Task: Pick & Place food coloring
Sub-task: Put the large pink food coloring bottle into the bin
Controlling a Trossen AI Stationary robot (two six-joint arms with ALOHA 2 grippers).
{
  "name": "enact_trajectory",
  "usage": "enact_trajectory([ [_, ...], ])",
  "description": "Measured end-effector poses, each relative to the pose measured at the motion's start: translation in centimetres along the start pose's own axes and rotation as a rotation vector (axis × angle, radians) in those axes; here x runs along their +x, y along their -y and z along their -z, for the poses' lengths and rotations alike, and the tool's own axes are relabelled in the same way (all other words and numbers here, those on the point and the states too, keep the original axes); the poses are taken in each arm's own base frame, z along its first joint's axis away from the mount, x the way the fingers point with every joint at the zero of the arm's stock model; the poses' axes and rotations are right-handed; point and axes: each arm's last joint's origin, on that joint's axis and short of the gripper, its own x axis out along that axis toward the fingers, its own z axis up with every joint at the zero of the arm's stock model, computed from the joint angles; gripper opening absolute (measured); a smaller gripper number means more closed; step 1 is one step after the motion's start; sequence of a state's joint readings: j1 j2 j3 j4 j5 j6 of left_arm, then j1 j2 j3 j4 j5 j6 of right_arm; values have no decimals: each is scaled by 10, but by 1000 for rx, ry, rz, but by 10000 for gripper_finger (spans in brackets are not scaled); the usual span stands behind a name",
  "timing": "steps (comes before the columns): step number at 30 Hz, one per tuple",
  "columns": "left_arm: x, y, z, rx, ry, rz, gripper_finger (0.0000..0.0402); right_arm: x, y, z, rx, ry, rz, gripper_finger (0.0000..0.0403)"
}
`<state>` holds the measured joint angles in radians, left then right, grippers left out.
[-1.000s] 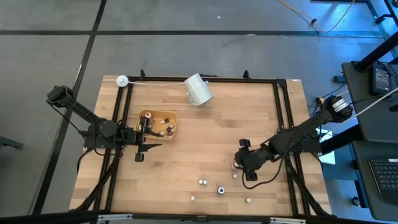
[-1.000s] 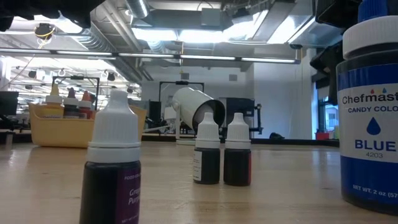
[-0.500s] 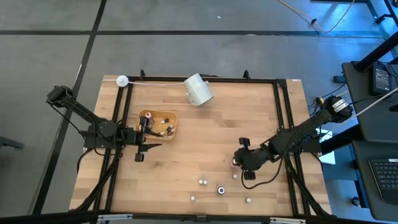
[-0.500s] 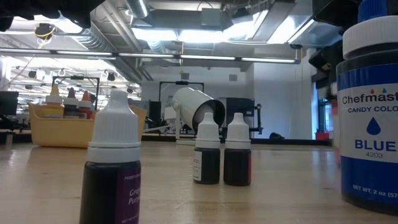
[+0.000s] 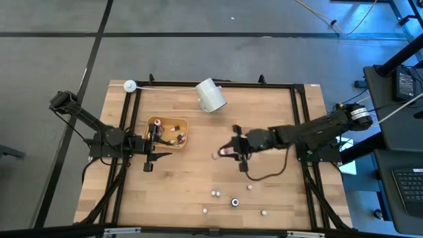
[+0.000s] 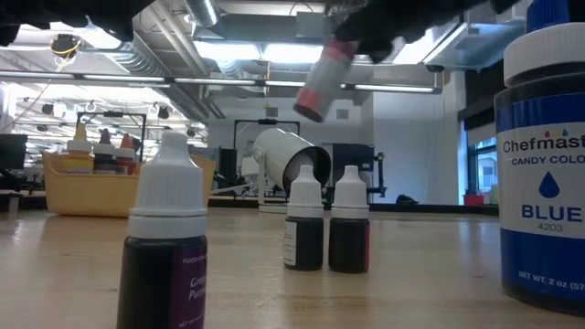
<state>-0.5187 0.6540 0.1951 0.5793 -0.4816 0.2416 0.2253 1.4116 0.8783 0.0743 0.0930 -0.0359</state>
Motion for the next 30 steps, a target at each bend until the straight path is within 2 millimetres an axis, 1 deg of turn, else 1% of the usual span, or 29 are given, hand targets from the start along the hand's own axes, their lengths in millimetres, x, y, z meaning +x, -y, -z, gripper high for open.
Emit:
enact_trajectory([
  [4,0,0,0,5,0,1,143,25,10,-13,-22,-10,-41,122],
  [6,0,0,0,17,-4,1,144,41,11,-22,-38,-3,-70,122],
  [8,0,0,0,20,-3,0,143,58,11,-27,-55,-33,-101,122],
  [10,0,0,1,20,-5,-3,144,79,10,-28,-70,-81,-110,122],
  [13,0,0,1,20,-7,-5,143,108,8,-25,-82,-152,-118,122],
  [17,0,0,1,20,-9,-6,144,137,6,-20,-83,-207,-124,122],
  [19,0,0,1,19,-8,-6,143,146,6,-17,-83,-236,-127,122],
  [22,0,0,1,20,-12,-19,144,154,5,-15,-82,-244,-127,122],
  [28,0,0,1,19,-12,-20,144,162,4,-4,-78,-282,-130,122],
  [30,0,0,1,19,-12,-20,143,162,4,-4,-79,-285,-130,131],
])
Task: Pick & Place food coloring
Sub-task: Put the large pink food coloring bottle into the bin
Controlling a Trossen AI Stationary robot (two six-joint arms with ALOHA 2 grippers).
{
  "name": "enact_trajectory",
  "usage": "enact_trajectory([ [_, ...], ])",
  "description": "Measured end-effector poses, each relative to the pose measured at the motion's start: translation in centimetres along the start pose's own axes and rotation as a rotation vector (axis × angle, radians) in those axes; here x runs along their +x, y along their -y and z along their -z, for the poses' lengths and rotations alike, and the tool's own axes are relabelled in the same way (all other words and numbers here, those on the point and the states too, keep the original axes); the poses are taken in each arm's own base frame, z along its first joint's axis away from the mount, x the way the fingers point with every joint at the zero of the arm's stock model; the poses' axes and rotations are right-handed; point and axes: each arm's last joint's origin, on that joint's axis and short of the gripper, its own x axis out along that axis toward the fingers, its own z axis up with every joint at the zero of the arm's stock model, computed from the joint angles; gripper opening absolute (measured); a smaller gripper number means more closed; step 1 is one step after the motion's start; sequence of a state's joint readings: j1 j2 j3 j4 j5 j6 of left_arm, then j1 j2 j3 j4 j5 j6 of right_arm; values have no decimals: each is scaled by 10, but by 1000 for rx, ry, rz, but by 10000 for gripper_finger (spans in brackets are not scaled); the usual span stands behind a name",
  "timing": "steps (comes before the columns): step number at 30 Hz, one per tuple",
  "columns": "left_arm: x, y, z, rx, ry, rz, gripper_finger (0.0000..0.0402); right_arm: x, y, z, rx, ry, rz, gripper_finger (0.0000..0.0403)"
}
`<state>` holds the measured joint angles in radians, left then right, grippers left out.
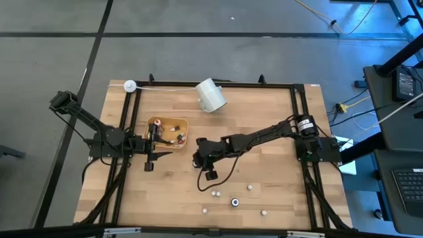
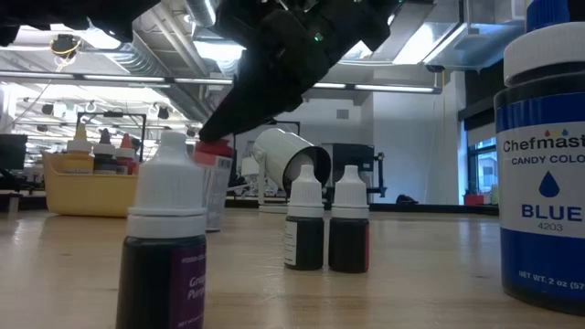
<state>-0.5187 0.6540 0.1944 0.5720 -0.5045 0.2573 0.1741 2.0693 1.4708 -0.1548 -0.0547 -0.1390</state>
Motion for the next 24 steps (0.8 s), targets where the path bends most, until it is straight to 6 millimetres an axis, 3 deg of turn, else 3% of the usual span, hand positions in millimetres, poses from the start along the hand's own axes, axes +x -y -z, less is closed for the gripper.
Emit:
enact_trajectory([
  [6,0,0,0,0,0,0,143,0,0,0,0,-2,0,188],
  [15,0,0,0,0,0,0,143,0,0,0,-8,-5,-1,230],
  [24,0,0,0,0,0,0,144,-7,-1,-6,-17,21,-4,309],
])
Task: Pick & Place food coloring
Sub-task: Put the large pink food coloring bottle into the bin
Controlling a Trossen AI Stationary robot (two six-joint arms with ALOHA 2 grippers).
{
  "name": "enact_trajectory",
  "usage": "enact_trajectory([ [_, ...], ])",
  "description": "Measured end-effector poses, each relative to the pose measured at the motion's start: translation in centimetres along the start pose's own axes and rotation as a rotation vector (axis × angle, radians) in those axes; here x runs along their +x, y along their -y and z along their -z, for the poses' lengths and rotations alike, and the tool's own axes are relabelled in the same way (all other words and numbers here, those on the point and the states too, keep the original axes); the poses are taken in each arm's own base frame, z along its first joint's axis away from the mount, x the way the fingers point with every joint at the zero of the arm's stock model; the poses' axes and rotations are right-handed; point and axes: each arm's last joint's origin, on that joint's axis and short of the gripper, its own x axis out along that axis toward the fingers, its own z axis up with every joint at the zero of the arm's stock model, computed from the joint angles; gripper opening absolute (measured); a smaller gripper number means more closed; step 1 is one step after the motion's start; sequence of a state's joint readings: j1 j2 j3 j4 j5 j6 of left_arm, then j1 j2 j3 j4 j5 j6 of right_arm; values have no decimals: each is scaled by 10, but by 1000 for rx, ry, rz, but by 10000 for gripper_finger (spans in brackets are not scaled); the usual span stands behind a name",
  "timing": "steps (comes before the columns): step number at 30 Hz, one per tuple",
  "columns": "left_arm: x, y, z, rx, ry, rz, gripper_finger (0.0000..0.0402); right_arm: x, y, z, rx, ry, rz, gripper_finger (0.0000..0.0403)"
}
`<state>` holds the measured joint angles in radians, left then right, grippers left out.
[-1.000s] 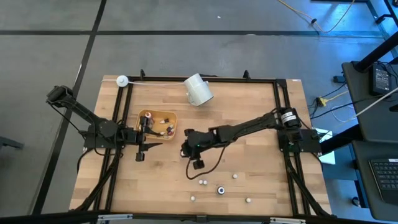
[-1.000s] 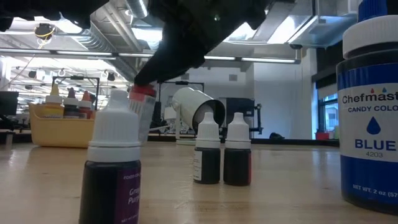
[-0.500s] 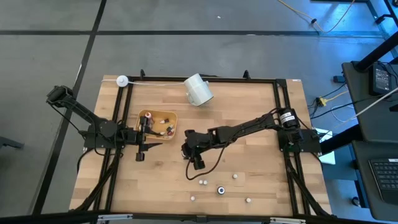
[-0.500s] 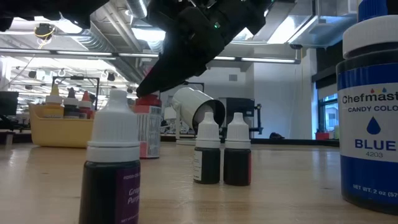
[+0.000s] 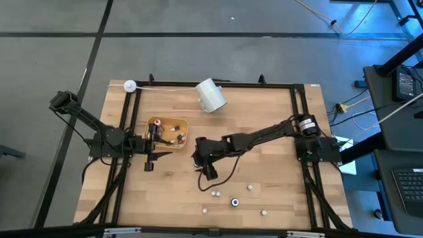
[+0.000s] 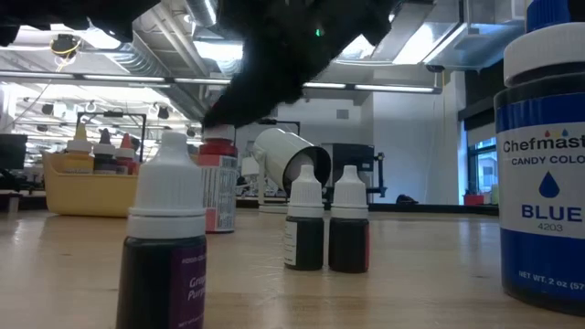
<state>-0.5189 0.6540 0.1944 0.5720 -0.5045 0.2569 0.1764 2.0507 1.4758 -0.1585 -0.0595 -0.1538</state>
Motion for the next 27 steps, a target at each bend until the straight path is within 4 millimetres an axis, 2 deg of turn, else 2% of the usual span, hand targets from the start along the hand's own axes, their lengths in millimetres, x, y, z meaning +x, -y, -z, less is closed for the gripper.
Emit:
enact_trajectory([
  [4,0,0,0,-5,0,0,143,-20,-11,-11,-31,42,-15,317],
  [7,0,0,0,-21,1,4,144,-40,-20,-4,-40,10,49,317],
  [12,0,0,0,-38,1,4,144,-80,-33,25,17,-15,186,316],
  [17,0,1,0,-81,8,35,144,-129,-49,64,117,4,158,316],
  [21,0,1,-2,-89,30,44,144,-164,-59,88,153,95,133,316],
  [24,2,-2,-7,-121,59,24,143,-182,-60,102,163,178,123,316],
  [27,12,-5,-19,-136,23,7,144,-191,-58,114,152,251,136,316],
])
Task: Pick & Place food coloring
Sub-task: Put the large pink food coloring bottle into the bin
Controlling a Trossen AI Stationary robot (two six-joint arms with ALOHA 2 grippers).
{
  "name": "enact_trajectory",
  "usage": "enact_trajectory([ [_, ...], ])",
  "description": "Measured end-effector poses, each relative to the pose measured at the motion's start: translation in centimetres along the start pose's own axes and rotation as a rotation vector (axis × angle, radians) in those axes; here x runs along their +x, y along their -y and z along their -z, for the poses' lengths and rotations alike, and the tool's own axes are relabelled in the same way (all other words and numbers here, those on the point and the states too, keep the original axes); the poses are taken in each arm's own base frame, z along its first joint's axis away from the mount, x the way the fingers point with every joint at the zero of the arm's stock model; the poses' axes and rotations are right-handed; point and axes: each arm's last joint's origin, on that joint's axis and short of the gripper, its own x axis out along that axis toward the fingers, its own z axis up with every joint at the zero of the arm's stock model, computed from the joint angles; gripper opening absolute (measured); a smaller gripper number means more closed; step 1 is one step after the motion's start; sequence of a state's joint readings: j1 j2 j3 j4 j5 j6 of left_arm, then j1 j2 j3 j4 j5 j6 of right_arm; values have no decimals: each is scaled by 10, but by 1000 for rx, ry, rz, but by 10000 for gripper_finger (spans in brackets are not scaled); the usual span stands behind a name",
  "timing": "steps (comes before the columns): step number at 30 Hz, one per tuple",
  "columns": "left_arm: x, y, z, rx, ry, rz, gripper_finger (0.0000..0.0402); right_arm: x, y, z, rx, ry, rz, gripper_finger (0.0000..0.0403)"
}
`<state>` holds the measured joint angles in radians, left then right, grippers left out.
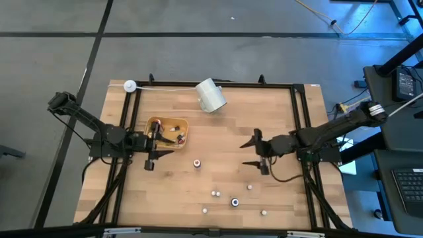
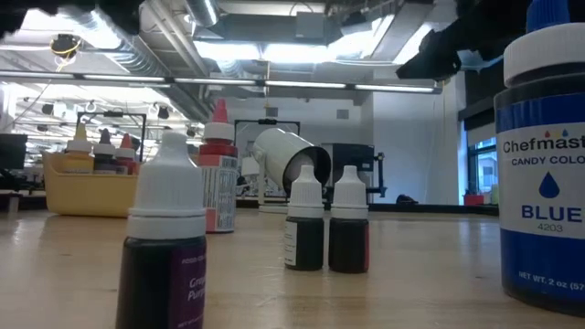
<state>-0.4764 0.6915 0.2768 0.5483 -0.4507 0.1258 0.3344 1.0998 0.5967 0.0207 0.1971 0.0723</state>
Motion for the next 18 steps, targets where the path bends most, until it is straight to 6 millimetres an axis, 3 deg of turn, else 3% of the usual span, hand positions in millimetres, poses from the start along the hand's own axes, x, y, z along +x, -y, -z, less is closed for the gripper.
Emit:
enact_trajectory([
  [9,66,2,-37,-42,-483,-44,143,-1,12,18,-15,74,37,316],
  [18,128,12,-33,-132,-781,110,144,-1,13,19,-14,71,41,316],
])
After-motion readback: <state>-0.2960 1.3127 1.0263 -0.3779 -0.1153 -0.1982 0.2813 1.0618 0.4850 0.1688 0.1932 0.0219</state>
